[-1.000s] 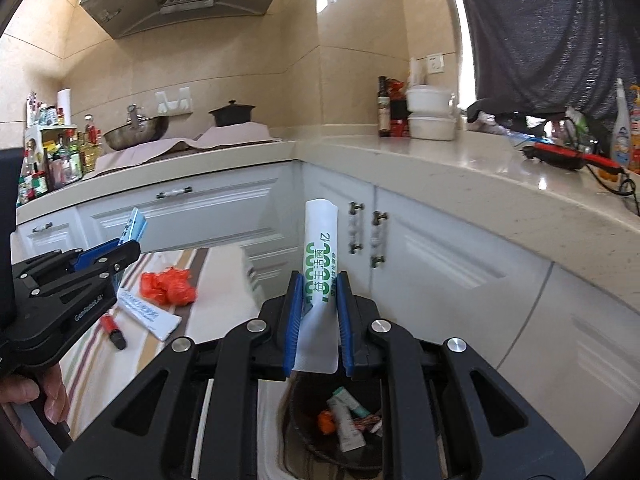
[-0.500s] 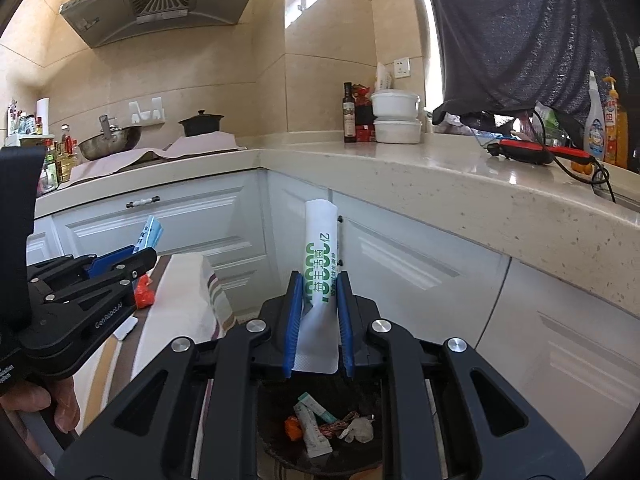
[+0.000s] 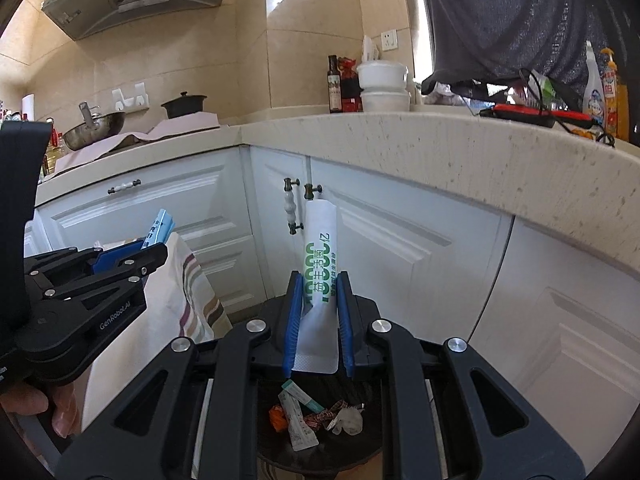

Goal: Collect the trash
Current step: 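Carry both tubes over the black bin and open both tools, then move both open tools back toward the table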

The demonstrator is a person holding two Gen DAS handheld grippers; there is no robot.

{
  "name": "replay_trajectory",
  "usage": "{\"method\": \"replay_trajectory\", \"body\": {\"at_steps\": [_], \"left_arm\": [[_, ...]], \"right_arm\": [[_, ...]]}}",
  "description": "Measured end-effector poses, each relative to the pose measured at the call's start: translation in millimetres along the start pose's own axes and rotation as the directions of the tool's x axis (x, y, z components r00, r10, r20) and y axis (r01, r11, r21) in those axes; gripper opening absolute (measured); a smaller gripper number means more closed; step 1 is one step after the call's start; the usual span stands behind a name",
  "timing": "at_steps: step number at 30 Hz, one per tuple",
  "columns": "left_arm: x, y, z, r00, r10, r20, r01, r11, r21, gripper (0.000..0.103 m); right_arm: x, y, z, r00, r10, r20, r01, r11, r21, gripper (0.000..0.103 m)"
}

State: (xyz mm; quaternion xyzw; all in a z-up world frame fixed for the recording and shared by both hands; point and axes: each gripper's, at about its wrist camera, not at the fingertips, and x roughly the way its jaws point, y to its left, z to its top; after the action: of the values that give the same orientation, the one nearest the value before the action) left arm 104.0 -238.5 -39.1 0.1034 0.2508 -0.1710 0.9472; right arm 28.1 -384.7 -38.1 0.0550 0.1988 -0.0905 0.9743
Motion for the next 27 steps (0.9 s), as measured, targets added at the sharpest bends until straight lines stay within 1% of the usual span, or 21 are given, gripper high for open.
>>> {"method": "replay_trajectory", "body": {"at_steps": [13, 14, 15, 16, 17, 18, 20, 21, 25, 27], "left_arm": [[37.3, -15.2, 4.0, 0.998, 0.005, -0.063, -0.003, 0.999, 0.033, 0.022], [38.5, -15.4, 4.0, 0.998, 0.004, -0.066, -0.002, 0.999, 0.034, 0.025], [40.0, -15.6, 3.3, 0.998, 0.006, -0.068, -0.004, 0.999, 0.034, 0.033], [41.1, -15.8, 2.7, 0.998, 0.009, -0.067, -0.007, 0.999, 0.032, 0.036], [41.6, -15.8, 2.6, 0.998, 0.011, -0.066, -0.009, 0.999, 0.031, 0.043], [42.4, -16.2, 2.4, 0.998, 0.013, -0.067, -0.011, 0.999, 0.030, 0.046], [42.9, -15.6, 2.8, 0.998, 0.011, -0.066, -0.009, 1.000, 0.028, 0.049], [43.2, -15.4, 3.1, 0.998, 0.012, -0.065, -0.011, 1.000, 0.027, 0.053], [41.4, -13.5, 3.7, 0.998, 0.019, -0.055, -0.018, 1.000, 0.023, 0.057], [38.5, -11.5, 3.8, 0.998, 0.023, -0.050, -0.022, 1.000, 0.022, 0.061]], "right_arm": [[37.2, -12.4, -12.3, 0.999, -0.006, -0.043, 0.007, 1.000, 0.030, 0.018], [39.3, -13.2, -13.4, 0.999, -0.008, -0.043, 0.009, 0.999, 0.034, 0.018], [41.2, -13.7, -14.2, 0.999, -0.009, -0.044, 0.010, 0.999, 0.035, 0.018], [43.0, -13.8, -14.9, 0.999, -0.012, -0.046, 0.014, 0.999, 0.037, 0.018], [44.6, -14.6, -15.0, 0.999, -0.013, -0.048, 0.015, 0.999, 0.040, 0.021], [45.7, -15.2, -15.1, 0.999, -0.016, -0.046, 0.018, 0.999, 0.045, 0.032], [47.0, -16.0, -14.6, 0.999, -0.019, -0.039, 0.021, 0.998, 0.051, 0.039], [47.6, -16.1, -14.6, 0.999, -0.022, -0.041, 0.024, 0.998, 0.052, 0.039], [46.1, -17.4, -13.6, 0.999, -0.025, -0.039, 0.027, 0.998, 0.058, 0.039], [43.1, -17.3, -12.6, 0.999, -0.027, -0.035, 0.029, 0.998, 0.057, 0.039]]}}
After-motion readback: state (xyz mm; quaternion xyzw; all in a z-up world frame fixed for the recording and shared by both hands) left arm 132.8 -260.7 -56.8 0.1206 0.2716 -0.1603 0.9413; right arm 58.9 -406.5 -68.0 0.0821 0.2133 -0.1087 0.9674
